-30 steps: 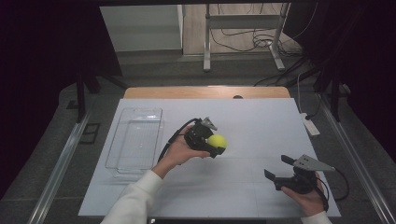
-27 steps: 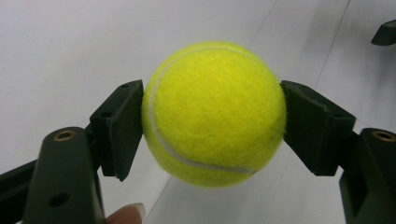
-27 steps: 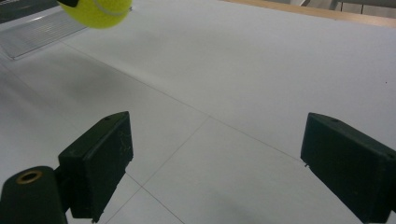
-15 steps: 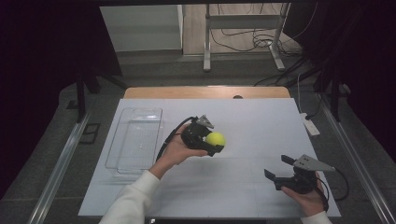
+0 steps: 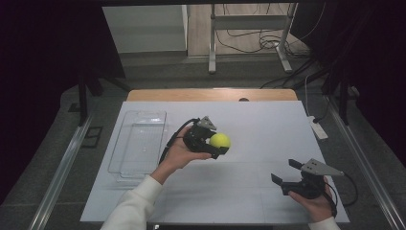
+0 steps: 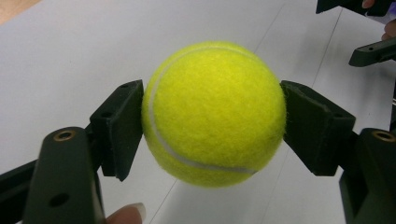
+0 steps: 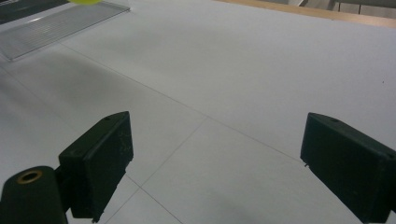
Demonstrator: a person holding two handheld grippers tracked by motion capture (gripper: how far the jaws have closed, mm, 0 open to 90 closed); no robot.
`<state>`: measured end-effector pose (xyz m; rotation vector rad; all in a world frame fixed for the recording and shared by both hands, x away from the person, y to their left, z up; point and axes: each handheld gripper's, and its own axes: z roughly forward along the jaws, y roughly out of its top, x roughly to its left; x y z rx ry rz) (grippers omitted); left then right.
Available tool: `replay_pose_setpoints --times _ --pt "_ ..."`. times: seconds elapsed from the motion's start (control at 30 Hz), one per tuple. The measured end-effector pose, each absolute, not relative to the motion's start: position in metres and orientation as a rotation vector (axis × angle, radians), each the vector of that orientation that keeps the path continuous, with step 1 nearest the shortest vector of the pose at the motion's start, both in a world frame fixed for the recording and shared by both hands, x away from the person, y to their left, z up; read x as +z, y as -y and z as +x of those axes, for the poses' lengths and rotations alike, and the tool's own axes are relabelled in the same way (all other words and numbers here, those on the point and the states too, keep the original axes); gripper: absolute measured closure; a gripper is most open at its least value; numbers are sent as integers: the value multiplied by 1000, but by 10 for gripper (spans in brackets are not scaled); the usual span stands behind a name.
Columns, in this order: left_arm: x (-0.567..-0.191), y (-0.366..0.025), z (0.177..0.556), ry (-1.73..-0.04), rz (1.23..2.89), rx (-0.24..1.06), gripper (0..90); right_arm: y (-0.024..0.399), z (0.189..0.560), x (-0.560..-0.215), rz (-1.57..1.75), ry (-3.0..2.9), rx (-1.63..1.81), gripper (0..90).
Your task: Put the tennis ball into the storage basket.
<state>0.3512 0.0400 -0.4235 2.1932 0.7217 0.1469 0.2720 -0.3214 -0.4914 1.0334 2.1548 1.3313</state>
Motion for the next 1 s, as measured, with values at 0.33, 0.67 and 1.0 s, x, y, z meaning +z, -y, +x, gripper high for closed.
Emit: replay_pose_setpoints --times 0.33,0.67,1.0 --pt "-420 -46 349 -724 2165 169 267 321 272 -491 1034 -2152 1332 97" --pt "-417 -51 347 -724 2137 193 268 321 272 -491 1035 -2151 1335 97" --pt "-414 -59 346 -735 2116 222 267 320 272 -491 1032 -2154 1333 97"
